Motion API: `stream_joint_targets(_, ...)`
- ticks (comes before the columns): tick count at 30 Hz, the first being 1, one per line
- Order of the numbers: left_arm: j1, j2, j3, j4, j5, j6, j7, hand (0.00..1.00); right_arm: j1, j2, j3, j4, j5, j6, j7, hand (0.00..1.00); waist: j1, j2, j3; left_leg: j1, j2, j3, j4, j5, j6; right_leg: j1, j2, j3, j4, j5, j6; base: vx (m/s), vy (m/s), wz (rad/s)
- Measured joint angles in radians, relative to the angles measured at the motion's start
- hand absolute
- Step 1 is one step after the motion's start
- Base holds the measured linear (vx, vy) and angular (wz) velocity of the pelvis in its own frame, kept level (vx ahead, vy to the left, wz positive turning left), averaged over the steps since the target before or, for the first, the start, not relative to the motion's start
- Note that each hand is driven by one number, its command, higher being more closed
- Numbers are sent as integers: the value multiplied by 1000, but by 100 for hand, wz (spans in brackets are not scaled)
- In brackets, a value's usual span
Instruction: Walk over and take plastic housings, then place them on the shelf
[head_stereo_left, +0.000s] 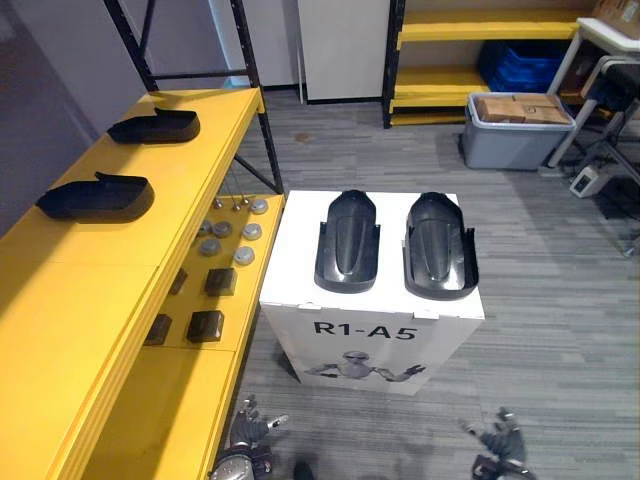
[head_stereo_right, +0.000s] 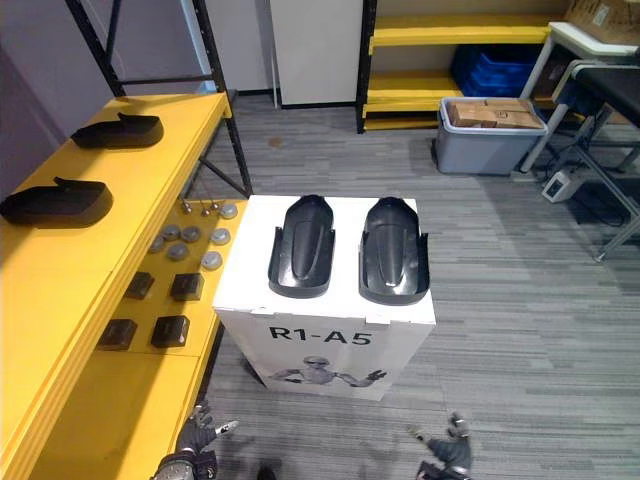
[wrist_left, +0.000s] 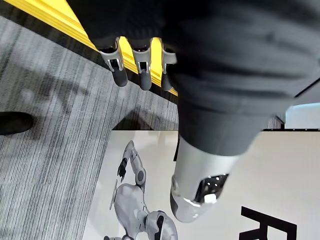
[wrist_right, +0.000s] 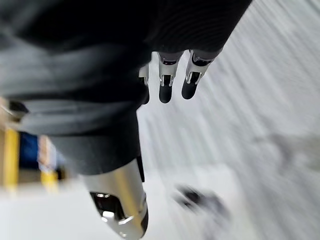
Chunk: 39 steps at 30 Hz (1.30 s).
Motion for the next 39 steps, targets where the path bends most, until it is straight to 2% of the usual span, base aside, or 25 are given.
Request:
stream_joint_targets(4,31,15,-1,-15,9,-1,-16,0,9,-101,-118,-170,0,-1,-17,0,-15,0,-10,10,3,-1,-18,0,0,0,12,31,-1,8,3,114,-4,-4)
stream_joint_targets(8,47,23,-24,-17,9,-2,-30,0,-37,-196,-160,-223,-3,-2,-24,0,-27,-1,-11,14,9,-1,-25,-2,-3,-1,20,52,-3,11,5,101,-42,-11)
stream_joint_targets(13,67,25,-50,-24,9,-4,-47,0,-127,-276,-136,-301,-25,-5,-32,0,-41,1,-13,11,16,-4,-27,-2,-3,-12,27,79,-3,17,0,47,-34,-11)
stream_joint_targets(15,66,25,-73,-24,9,-6,-51,0,-193,-349,-73,-302,-38,-9,-38,0,-43,2,-13,5,17,-9,-26,-2,-3,-15,28,78,-3,18,-1,6,-11,2)
stream_joint_targets(17,66,26,-89,-24,9,-6,-55,0,-253,-376,-10,-302,-66,-13,-42,0,-44,2,-13,1,18,-16,-24,-2,-3,-17,29,75,-4,19,-3,-7,-9,9)
stream_joint_targets(24,74,17,-140,-23,9,-7,-65,0,-366,-377,189,-273,-118,-21,-39,0,-17,17,-18,-8,19,-60,-16,-2,-3,2,29,64,-31,41,-2,-18,16,15)
stream_joint_targets(26,74,13,-148,-22,8,-7,-66,0,-411,-368,243,-213,-140,-20,-35,0,-11,18,-17,-20,16,-69,-16,1,-2,7,27,56,-47,53,0,-48,44,9)
stream_joint_targets(30,71,10,-151,-13,8,-7,-65,0,-481,-326,256,-96,-176,3,-38,0,-2,21,-16,-41,14,-90,-17,22,4,8,26,39,-75,84,0,-60,36,14)
stream_joint_targets(33,73,9,-151,-5,5,-6,-60,0,-553,-284,274,-28,-242,54,-65,0,1,29,-9,-45,10,-97,-33,49,6,-1,24,37,-78,94,2,-92,31,5)
stream_joint_targets(35,68,4,-151,-5,-3,-5,-47,0,-586,-233,264,4,-308,108,-109,0,0,36,0,-49,8,-120,-57,72,5,-12,25,17,-77,94,2,-130,9,19)
stream_joint_targets(39,65,-4,-145,-6,-4,-4,-36,0,-619,-146,191,20,-360,162,-186,0,9,49,12,-79,8,-138,-58,87,2,-38,26,17,-79,93,3,-152,13,8)
